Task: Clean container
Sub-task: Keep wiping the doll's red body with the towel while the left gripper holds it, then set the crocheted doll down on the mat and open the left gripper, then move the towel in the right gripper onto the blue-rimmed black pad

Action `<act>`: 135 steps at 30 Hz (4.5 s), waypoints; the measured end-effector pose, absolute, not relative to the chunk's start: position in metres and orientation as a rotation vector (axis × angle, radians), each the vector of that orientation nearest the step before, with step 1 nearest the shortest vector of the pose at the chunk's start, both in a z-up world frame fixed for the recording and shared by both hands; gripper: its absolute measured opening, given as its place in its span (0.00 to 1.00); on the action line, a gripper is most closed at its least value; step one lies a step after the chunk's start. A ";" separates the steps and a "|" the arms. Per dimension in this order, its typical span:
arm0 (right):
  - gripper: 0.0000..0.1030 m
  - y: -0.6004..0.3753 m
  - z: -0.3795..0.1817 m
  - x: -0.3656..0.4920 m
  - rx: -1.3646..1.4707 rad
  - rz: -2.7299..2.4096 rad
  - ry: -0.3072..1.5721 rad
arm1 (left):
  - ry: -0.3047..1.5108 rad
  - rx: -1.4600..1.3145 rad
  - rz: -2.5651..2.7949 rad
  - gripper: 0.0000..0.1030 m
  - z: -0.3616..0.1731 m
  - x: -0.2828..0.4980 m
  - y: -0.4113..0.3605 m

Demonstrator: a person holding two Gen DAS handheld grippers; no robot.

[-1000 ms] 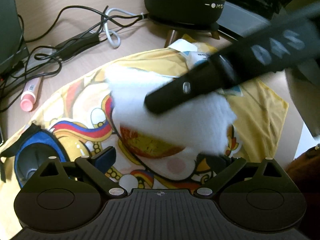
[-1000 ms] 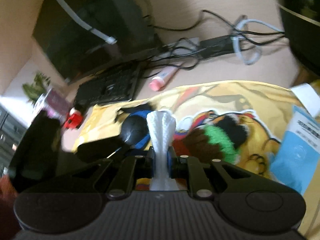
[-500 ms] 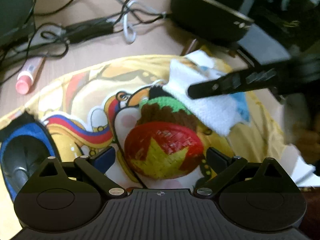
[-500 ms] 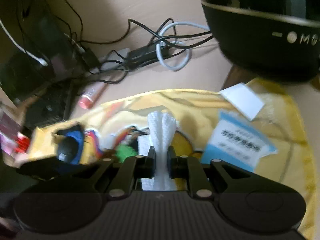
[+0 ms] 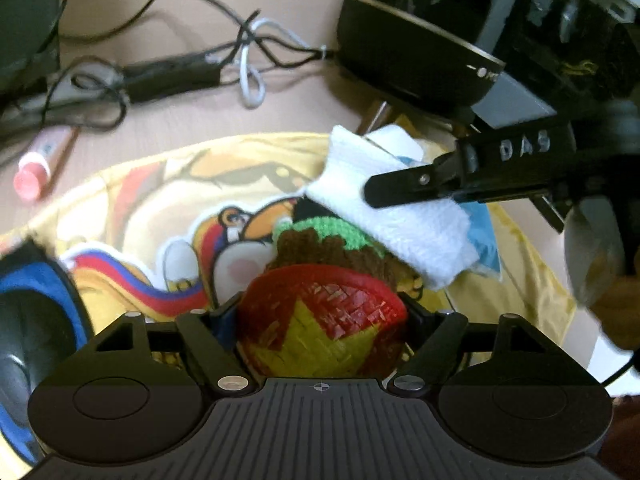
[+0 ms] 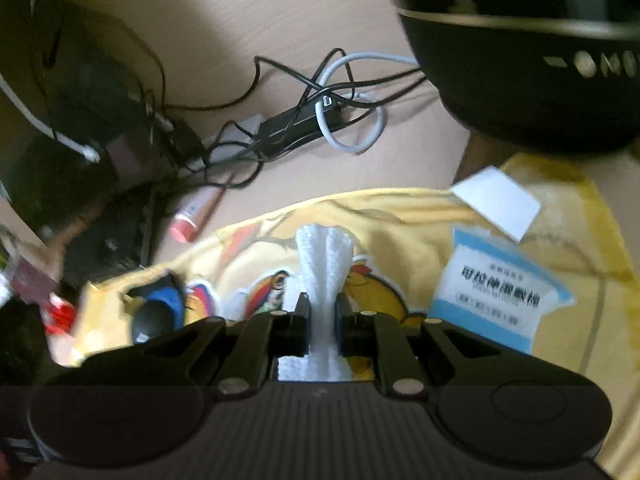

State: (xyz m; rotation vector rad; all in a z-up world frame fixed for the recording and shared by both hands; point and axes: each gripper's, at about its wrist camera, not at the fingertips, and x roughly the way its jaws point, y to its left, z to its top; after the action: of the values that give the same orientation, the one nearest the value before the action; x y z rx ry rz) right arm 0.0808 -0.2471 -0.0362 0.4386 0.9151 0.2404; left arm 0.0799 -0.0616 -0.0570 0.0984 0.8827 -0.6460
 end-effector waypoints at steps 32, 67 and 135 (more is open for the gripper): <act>0.13 -0.254 -0.037 0.069 0.425 0.224 0.909 | 0.775 0.376 -0.703 0.90 -0.047 0.061 -0.082; 0.13 -0.226 -0.043 0.080 0.334 0.343 1.011 | 0.942 0.024 -0.130 0.95 -0.044 0.062 0.048; 0.12 -0.067 -0.058 0.163 0.098 0.444 0.974 | 0.932 0.230 -0.396 0.98 -0.050 0.085 0.094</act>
State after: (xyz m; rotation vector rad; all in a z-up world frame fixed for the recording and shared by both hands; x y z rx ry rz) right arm 0.1632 -0.0668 -0.0575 0.0983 0.9737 0.4440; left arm 0.0851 0.0942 -0.0505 0.2298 0.9316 -0.3956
